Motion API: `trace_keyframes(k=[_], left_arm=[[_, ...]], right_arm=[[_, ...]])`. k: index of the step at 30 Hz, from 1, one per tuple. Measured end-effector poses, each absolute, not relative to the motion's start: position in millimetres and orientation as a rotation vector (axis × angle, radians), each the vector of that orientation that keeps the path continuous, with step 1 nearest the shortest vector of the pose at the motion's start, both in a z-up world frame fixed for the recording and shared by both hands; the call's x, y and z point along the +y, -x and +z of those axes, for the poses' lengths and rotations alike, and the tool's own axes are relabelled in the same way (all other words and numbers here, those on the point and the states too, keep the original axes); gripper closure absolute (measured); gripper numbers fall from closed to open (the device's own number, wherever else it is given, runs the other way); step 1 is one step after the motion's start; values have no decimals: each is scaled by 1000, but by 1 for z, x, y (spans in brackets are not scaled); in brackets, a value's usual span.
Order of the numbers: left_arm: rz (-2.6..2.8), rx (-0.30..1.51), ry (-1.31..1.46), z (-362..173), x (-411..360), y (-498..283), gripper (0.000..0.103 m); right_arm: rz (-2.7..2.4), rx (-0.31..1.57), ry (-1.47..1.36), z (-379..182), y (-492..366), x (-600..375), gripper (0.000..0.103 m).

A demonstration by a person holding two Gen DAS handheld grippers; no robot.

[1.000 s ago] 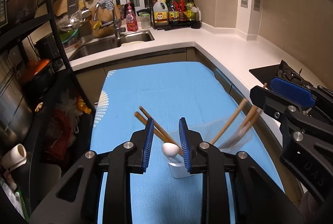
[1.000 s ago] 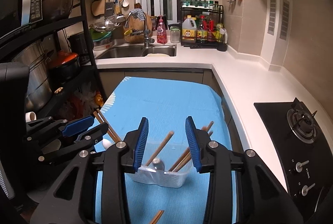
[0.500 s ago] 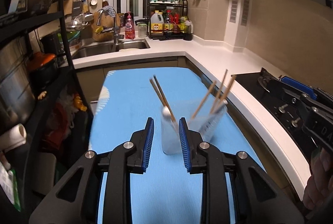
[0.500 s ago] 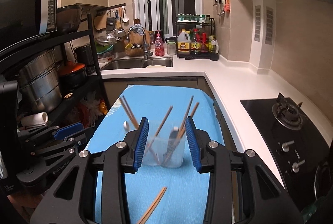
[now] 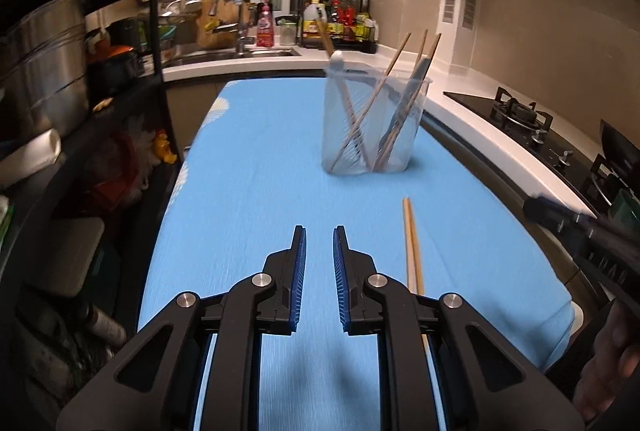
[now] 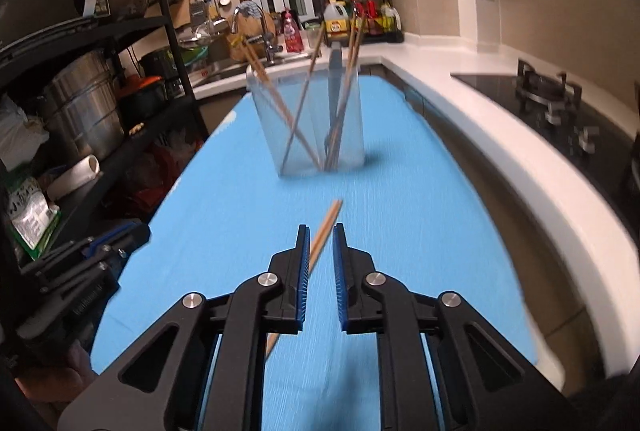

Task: Organize utensils
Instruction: 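Move both open grippers back over the two loose wooden chopsticks, then close the left gripper on one chopstick while the right gripper grasps the other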

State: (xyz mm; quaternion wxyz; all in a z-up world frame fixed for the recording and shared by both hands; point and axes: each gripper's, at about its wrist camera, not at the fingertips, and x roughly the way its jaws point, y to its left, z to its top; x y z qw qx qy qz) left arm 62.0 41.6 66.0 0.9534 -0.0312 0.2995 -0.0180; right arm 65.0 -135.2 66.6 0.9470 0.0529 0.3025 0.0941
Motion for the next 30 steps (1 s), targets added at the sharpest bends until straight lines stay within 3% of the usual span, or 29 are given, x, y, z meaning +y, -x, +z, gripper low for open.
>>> trace_keyframes(k=[7,19,23,25,30], left_arm=[[37,629,83,39,51,-28,89],[43,625,90,32,50,-28,89],[32,619,87,31,49,-27,89],[23,620,93,30,49,-27,89],[-62,660,111,18,37,-33,89]], right_arm=[[206,680,-97,3,-45,-103,87],[214,750,-60,-25,-58,-84,78],[194,754,-52,-26,-57,-89,83],[192,757,-44,-25,-56,-91,94],[144,761,-15,-22,-51,-104,96]])
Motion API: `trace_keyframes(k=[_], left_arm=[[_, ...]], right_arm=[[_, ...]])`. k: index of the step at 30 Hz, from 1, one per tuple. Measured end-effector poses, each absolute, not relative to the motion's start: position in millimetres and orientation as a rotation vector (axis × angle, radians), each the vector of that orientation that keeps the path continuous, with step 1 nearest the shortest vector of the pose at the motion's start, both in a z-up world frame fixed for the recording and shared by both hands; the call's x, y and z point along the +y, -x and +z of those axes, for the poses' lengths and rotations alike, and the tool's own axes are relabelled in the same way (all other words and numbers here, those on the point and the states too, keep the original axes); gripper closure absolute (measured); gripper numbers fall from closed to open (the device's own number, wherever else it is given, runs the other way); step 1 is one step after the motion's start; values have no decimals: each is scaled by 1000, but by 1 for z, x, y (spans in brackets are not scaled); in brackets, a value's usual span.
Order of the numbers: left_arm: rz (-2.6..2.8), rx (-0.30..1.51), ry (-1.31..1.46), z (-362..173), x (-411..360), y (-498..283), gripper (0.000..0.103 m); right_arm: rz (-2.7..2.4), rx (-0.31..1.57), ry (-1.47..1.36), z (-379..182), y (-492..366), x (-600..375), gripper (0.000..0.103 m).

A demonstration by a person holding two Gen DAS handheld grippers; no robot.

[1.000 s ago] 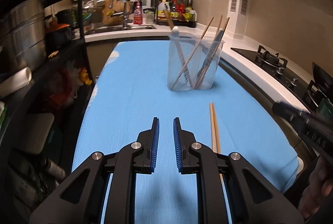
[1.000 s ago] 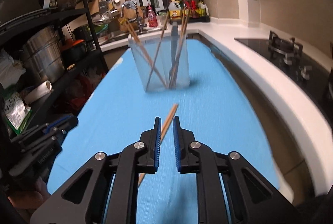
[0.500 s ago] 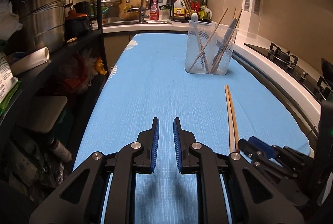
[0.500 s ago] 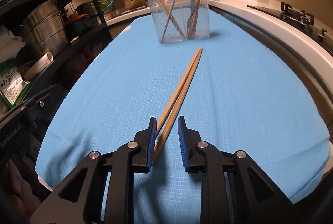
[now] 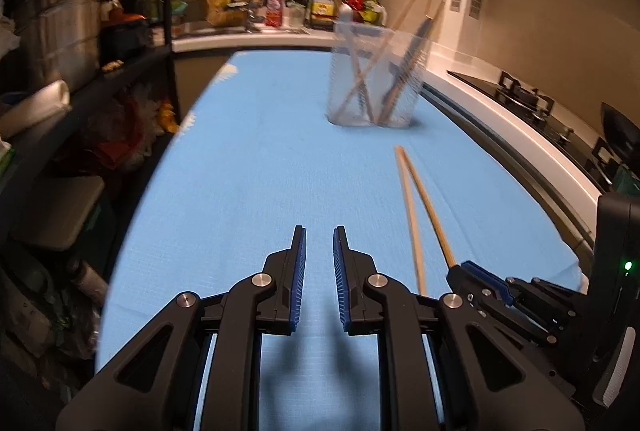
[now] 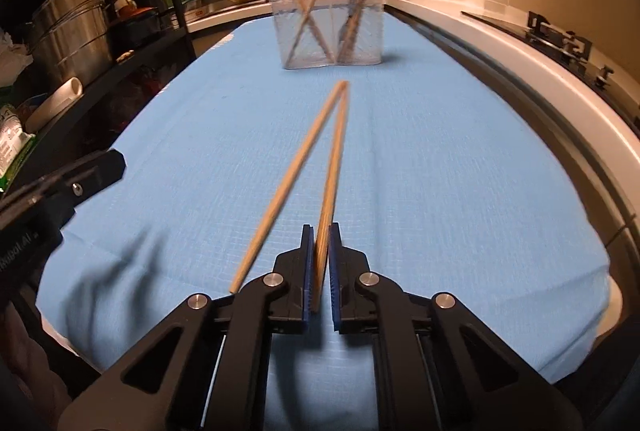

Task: Organize utensils
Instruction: 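Close the left gripper on one chopstick while the right gripper grasps the other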

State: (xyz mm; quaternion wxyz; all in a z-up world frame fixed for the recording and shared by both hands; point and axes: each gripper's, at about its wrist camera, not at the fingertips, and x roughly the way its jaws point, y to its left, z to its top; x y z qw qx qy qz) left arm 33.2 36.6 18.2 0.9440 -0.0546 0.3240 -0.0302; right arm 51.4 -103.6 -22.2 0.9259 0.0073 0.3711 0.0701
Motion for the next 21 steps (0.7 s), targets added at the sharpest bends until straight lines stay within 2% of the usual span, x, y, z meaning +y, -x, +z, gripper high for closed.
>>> trace_keyframes(k=[10,21], left_arm=[[-228,733,166,-15,-8,-59,89],[-216,734,75,-26,-40,-63,88]], right_arm=[[30,781,-100,-15,-46,-156,97],[33,793,-99,-19,-47,-156,97]])
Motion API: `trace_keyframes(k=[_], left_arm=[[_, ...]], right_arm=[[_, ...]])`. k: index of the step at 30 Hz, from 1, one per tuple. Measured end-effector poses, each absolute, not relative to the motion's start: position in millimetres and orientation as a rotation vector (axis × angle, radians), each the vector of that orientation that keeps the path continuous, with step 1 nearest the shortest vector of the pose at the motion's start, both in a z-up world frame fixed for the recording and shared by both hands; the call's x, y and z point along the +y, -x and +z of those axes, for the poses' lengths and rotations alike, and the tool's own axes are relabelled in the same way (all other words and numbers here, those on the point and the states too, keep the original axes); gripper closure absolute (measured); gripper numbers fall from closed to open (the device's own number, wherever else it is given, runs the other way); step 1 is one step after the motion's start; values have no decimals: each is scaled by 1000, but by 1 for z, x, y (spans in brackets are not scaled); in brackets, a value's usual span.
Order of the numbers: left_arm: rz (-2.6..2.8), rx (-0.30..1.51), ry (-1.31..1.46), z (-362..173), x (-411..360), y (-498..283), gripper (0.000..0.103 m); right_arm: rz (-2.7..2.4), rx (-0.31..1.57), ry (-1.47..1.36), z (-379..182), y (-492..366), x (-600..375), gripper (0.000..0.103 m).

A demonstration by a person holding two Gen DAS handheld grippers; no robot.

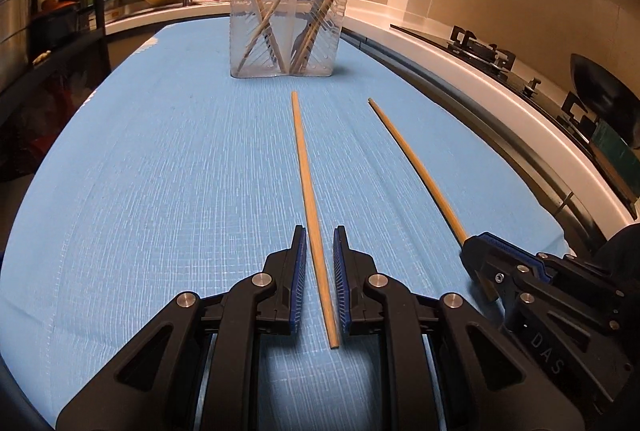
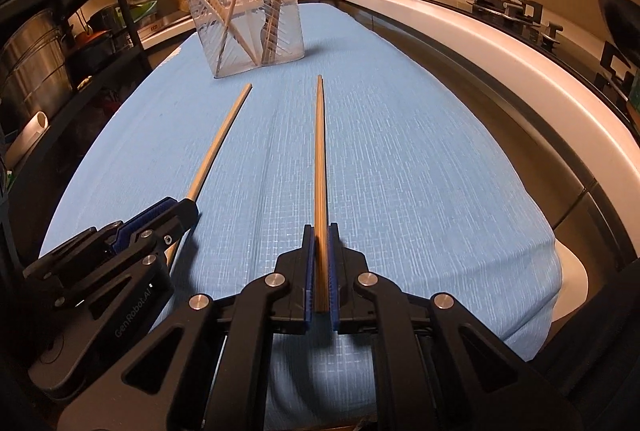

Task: Organize utensils
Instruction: 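Close the left gripper on one chopstick while the right gripper grasps the other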

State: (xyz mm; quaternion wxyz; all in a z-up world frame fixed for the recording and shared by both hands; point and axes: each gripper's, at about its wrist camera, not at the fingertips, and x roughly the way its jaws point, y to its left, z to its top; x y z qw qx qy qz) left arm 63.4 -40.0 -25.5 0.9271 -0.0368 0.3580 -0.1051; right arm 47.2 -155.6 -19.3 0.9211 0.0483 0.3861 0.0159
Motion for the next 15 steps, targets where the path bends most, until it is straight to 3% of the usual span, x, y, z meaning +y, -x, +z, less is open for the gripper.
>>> trace_keyframes(k=[5,15], left_arm=[[-203,730,67,-25,-39,-62,96],[-36,707,153,-22,4,-54,97]], right_arm=[[43,782,-78,-20,-47,-150,97],[128,771,-77,-22,-48,-135,96]])
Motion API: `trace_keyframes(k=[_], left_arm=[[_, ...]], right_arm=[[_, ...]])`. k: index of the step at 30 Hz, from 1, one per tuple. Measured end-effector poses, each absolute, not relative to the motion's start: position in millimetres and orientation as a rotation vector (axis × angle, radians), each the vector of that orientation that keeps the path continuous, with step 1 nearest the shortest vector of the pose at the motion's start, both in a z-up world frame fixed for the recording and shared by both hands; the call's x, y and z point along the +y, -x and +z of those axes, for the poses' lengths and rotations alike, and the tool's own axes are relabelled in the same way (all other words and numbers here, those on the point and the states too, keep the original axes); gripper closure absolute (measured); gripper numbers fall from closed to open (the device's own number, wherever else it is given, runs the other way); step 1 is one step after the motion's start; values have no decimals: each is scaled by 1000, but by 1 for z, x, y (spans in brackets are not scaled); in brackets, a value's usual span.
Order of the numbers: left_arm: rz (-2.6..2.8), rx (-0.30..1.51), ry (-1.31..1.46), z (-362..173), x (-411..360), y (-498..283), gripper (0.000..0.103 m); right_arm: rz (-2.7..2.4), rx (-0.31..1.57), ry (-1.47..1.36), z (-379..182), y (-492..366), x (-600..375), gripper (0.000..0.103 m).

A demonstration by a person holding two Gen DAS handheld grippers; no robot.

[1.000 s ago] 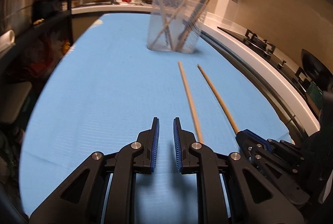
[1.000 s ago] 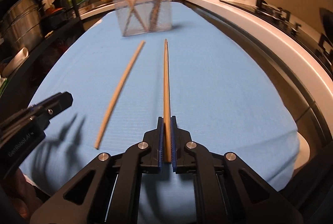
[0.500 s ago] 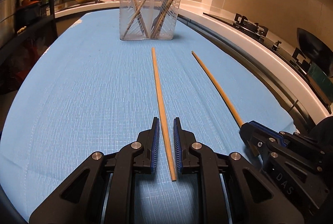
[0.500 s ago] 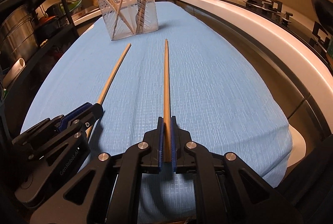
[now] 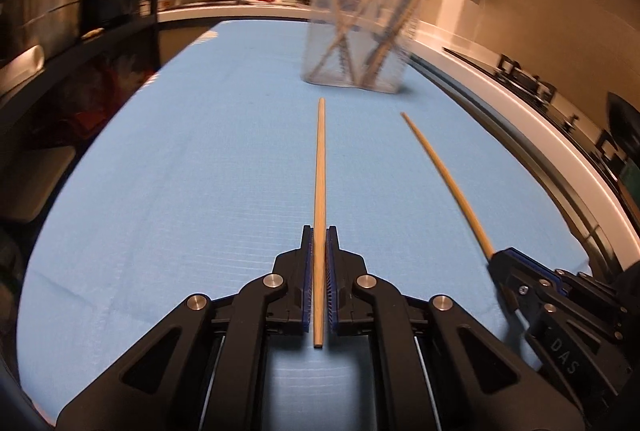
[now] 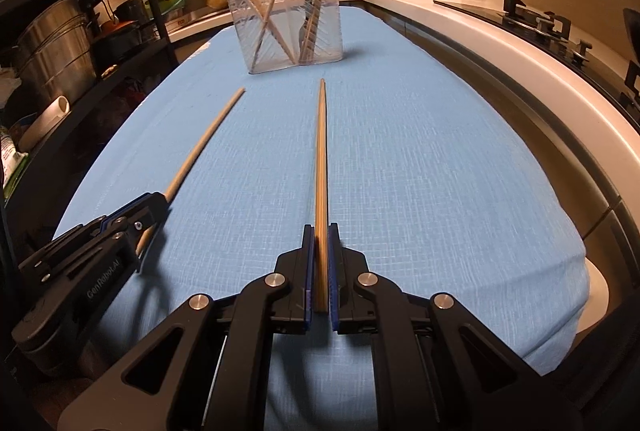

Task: Organize utensils
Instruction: 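Close the left gripper on one chopstick while the right gripper grasps the other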

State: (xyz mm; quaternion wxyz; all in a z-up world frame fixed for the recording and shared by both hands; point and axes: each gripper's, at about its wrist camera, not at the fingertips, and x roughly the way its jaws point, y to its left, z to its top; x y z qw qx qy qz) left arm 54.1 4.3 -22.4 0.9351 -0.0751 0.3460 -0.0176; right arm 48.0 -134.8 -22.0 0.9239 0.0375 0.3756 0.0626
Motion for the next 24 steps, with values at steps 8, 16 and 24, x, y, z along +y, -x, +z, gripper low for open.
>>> trace_keyframes(k=[8,16,24], left_arm=[[-15,699,124,-25,4,-48,96],[-2,667,83,-27,-3,-42,96],[21,658,90,-27,0,-38,97]], right_arm=[[112,777,-97,-23,-48,-139,94],[104,759,-54,-24,-47,-130,94],[100,756,-71,-24,-49,-133,97]])
